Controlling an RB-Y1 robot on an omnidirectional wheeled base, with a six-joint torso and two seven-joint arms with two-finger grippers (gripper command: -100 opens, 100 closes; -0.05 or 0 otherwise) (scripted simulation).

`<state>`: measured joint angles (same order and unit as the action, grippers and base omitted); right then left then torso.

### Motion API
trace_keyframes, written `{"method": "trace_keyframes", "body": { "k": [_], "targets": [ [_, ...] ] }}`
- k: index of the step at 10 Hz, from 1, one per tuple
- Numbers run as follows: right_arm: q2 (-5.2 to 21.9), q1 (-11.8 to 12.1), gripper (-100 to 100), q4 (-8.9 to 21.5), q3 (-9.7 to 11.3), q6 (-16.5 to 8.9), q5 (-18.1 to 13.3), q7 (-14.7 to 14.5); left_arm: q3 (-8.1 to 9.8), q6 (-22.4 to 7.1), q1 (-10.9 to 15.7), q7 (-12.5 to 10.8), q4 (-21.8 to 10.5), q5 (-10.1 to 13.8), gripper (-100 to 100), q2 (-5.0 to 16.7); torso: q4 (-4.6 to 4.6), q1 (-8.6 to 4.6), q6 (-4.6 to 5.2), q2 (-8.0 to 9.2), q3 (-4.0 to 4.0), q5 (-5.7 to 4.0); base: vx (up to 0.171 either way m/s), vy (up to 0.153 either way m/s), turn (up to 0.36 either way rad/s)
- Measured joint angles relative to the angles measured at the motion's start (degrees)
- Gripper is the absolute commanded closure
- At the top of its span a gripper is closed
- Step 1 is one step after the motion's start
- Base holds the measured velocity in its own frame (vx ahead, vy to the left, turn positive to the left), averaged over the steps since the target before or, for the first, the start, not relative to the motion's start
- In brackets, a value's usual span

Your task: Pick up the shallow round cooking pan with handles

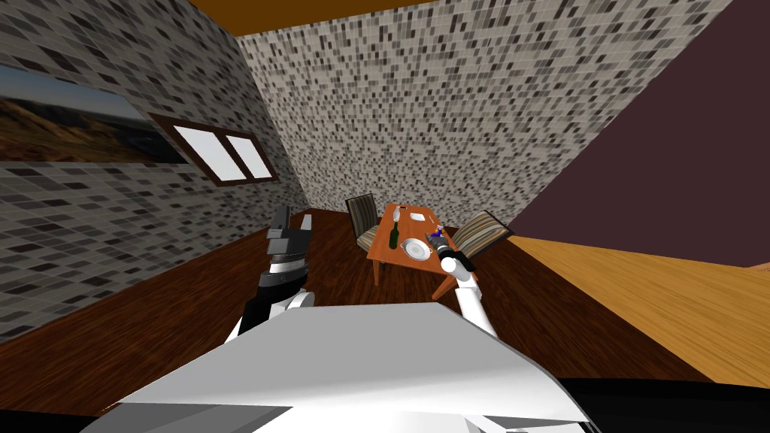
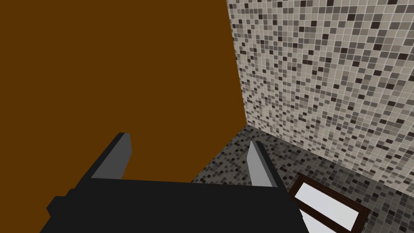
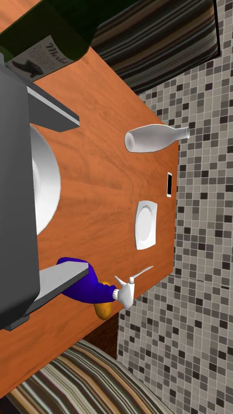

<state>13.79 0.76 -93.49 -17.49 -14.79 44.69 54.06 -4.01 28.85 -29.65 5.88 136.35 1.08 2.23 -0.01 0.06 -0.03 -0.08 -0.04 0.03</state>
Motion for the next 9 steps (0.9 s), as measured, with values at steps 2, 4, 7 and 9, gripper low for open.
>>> {"method": "trace_keyframes", "body": {
  "k": [2, 4, 7, 9],
  "targets": [
    [0.4, -0.4, -100, 2.0, -0.8, -2.2, 2.1, 3.1, 0.00, 0.0, 0.0, 0.0, 0.0, 0.0, 0, 0.0, 0.00, 0.01, 0.00, -0.02, -0.01, 0.00, 0.011, 0.027, -0.042],
    [1.1, -1.9, -100, 5.6, -1.4, -4.2, 4.3, 6.2, 0.00, 0.0, 0.0, 0.0, 0.0, 0.0, 0, 0.0, -0.01, 0.01, 0.00, -0.05, -0.03, 0.00, 0.009, 0.018, -0.008],
    [1.7, -2.2, -100, 8.1, -2.3, -6.8, 6.3, 10.6, 0.00, 0.0, 0.0, 0.0, 0.0, 0.0, 0, 0.0, -0.01, -0.04, 0.00, -0.03, -0.01, -0.01, 0.012, 0.015, -0.018],
    [1.8, -2.8, -100, 10.5, -3.0, -9.0, 7.6, 14.2, 0.00, 0.0, 0.0, 0.0, 0.0, 0.0, 0, 0.0, -0.01, -0.03, 0.00, -0.05, -0.03, -0.01, 0.016, 0.014, -0.004]
  ]
}}
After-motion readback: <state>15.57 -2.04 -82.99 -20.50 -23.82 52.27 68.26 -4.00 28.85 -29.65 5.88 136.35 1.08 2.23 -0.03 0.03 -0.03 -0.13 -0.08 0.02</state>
